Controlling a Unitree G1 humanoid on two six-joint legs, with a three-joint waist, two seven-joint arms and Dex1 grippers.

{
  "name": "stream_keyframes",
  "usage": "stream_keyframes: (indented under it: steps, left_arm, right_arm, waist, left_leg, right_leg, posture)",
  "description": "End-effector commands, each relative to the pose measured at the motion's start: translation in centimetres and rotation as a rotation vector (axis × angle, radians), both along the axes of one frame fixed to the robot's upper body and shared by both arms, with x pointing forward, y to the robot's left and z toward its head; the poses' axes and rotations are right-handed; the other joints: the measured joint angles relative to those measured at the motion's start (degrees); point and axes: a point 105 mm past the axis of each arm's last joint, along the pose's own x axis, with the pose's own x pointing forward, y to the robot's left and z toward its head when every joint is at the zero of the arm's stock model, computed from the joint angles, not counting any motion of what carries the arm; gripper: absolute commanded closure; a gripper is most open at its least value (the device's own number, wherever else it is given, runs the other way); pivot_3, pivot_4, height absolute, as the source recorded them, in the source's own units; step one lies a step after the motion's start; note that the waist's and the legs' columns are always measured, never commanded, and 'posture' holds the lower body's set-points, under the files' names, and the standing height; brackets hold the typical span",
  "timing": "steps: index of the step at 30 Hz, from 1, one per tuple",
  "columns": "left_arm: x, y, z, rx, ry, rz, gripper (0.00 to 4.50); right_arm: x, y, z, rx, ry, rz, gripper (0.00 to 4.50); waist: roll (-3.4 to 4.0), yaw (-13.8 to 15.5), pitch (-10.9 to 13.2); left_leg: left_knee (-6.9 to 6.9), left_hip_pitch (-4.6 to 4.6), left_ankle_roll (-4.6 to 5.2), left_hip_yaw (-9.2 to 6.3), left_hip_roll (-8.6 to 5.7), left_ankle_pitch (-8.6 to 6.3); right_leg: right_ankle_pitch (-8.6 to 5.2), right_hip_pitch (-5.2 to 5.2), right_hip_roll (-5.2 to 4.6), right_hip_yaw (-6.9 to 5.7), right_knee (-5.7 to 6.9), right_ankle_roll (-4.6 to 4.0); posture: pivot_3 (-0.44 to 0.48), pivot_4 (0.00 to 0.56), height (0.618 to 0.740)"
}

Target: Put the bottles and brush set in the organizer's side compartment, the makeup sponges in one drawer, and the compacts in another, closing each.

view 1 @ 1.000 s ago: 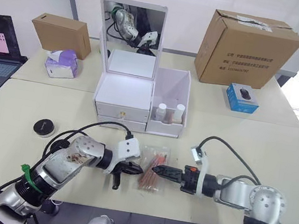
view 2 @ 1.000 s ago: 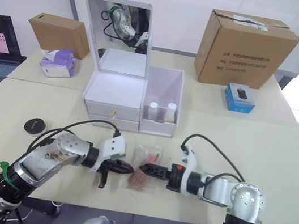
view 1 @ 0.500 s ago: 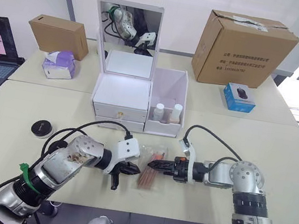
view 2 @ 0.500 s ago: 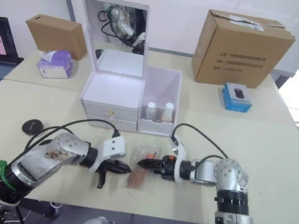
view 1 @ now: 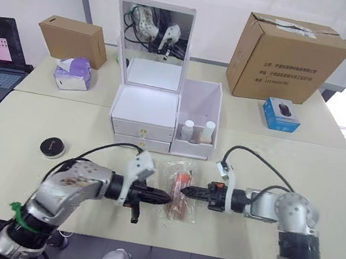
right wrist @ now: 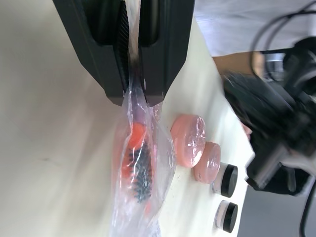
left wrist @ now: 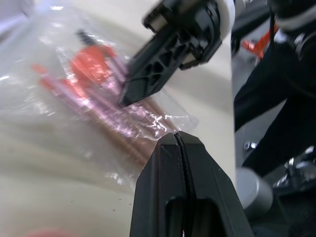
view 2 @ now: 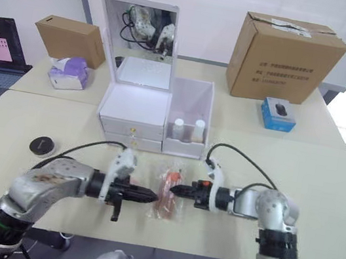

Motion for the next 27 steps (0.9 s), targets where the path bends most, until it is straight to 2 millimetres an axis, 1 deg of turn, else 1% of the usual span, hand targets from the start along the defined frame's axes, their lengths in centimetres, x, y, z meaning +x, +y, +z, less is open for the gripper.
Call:
stream_keyframes:
  steps: [1, 2, 3, 4, 7, 9, 10, 12, 14, 16, 18, 20, 22, 27]
  left_arm:
    - [-0.6, 0.9, 2.6, -0.108, -0.016, 0.0, 4.5]
    - [-0.5, 1.4, 3.1, -0.129, -0.019, 0.016, 4.5]
    - [-0.4, 1.6, 3.4, -0.142, -0.021, 0.028, 4.5]
    - [-0.2, 1.9, 3.7, -0.156, -0.026, 0.043, 4.5]
    - [0.6, 2.5, 4.6, -0.2, -0.052, 0.104, 4.5]
    - [0.8, 2.6, 4.8, -0.224, -0.044, 0.122, 4.5]
    - [0.8, 2.6, 4.9, -0.234, -0.038, 0.126, 4.5]
    - [0.9, 2.7, 4.6, -0.215, -0.052, 0.14, 4.5]
    - [1.0, 2.8, 4.4, -0.205, -0.054, 0.154, 4.5]
    - [1.1, 2.8, 4.4, -0.211, -0.048, 0.164, 4.5]
    - [1.2, 3.0, 4.6, -0.209, -0.062, 0.179, 4.5]
    - [1.3, 3.2, 4.8, -0.211, -0.076, 0.195, 4.5]
    - [1.2, 3.4, 5.1, -0.211, -0.088, 0.21, 4.5]
    - [1.2, 4.3, 5.6, -0.206, -0.119, 0.261, 4.5]
  right_arm:
    - [0.0, 0.5, 7.0, 0.12, -0.447, 0.017, 4.48]
    - [-0.4, 0.3, 9.1, 0.15, -0.581, 0.042, 4.48]
    - [-0.7, 0.1, 10.3, 0.166, -0.665, 0.064, 4.48]
    - [-0.6, -0.2, 11.1, 0.148, -0.702, 0.082, 4.48]
    - [1.9, -1.5, 14.7, 0.043, -0.971, 0.135, 4.48]
    - [3.2, -1.7, 15.7, -0.005, -1.086, 0.186, 4.48]
    - [3.8, -1.8, 15.8, -0.027, -1.122, 0.213, 4.48]
    - [5.7, -2.0, 16.2, -0.081, -1.23, 0.223, 4.48]
    - [8.8, -1.7, 17.4, -0.105, -1.333, 0.197, 4.48]
    - [10.1, -1.3, 17.8, -0.113, -1.377, 0.208, 4.48]
    - [12.3, -0.9, 17.8, -0.2, -1.435, 0.184, 4.48]
    - [13.7, -0.2, 17.3, -0.309, -1.471, 0.186, 4.48]
    - [14.4, 0.3, 17.1, -0.323, -1.469, 0.165, 4.48]
    - [15.2, 1.2, 16.2, -0.356, -1.452, 0.128, 4.48]
  waist:
    - [0.0, 0.0, 0.0]
    - [0.01, 0.0, 0.0]
    - [0.06, 0.0, 0.0]
    - [0.08, 0.0, 0.1]
    - [0.09, -0.1, 0.1]
    - [0.08, 0.0, 0.1]
    - [0.07, -0.1, 0.1]
    - [0.06, -0.1, 0.1]
    - [0.11, -0.5, 0.1]
    - [0.12, -1.0, 0.2]
    - [0.13, -1.2, 0.2]
    - [0.14, -1.3, 0.2]
    - [0.14, -1.4, 0.2]
    - [0.15, -1.4, 0.2]
  left_leg:
    - [0.0, 0.02, 0.0, 0.0, 0.0, 0.0]
    - [0.0, 0.0, 0.0, 0.0, 0.0, 0.0]
    - [0.0, 0.03, -0.01, 0.0, 0.02, 0.0]
    - [0.0, 0.03, -0.01, 0.0, 0.01, -0.01]
    - [0.0, 0.09, -0.01, 0.02, -0.04, -0.01]
    - [0.0, 0.1, 0.0, 0.06, -0.08, 0.0]
    - [0.0, 0.17, -0.01, 0.05, -0.06, 0.0]
    - [-0.01, 0.17, -0.01, 0.05, -0.05, -0.01]
    - [-0.02, 0.19, 0.0, 0.12, -0.07, 0.0]
    - [-0.01, 0.19, 0.01, 0.17, -0.09, 0.0]
    - [-0.02, 0.15, 0.0, 0.13, -0.06, 0.0]
    - [-0.03, 0.15, 0.0, 0.17, -0.06, 0.01]
    - [-0.03, 0.18, 0.0, 0.18, -0.07, 0.01]
    - [-0.03, 0.18, -0.06, 0.17, -0.05, 0.03]
  right_leg:
    - [0.0, 0.02, 0.01, -0.01, 0.0, 0.0]
    - [-0.01, -0.01, 0.03, -0.02, -0.01, 0.01]
    - [-0.01, 0.01, 0.04, -0.02, -0.02, 0.02]
    - [-0.02, 0.0, 0.06, -0.01, -0.02, 0.04]
    - [-0.02, 0.03, 0.06, -0.23, -0.03, 0.05]
    - [-0.01, 0.01, 0.06, -0.24, -0.04, 0.05]
    - [-0.01, 0.08, 0.09, -0.28, -0.05, 0.05]
    - [-0.02, 0.08, 0.12, -0.27, -0.07, 0.03]
    - [0.0, 0.04, 0.14, -0.17, -0.02, -0.01]
    - [0.14, 0.0, 0.13, -0.06, 0.04, -0.22]
    - [0.25, 0.02, 0.16, -0.05, 0.0, -0.43]
    - [0.26, 0.01, 0.13, 0.01, 0.0, -0.48]
    - [0.27, 0.04, 0.1, 0.04, -0.01, -0.49]
    - [0.29, 0.06, 0.01, 0.15, 0.04, -0.52]
  posture:
    - [0.0, 0.15, 0.731]
    - [0.0, 0.15, 0.731]
    - [0.0, 0.15, 0.731]
    - [0.0, 0.15, 0.731]
    - [0.0, 0.15, 0.731]
    - [0.0, 0.15, 0.731]
    - [0.0, 0.15, 0.731]
    - [0.0, 0.15, 0.731]
    - [0.0, 0.15, 0.731]
    - [0.0, 0.15, 0.731]
    - [0.0, 0.15, 0.731]
    - [0.0, 0.15, 0.731]
    - [0.0, 0.15, 0.731]
    - [0.0, 0.15, 0.731]
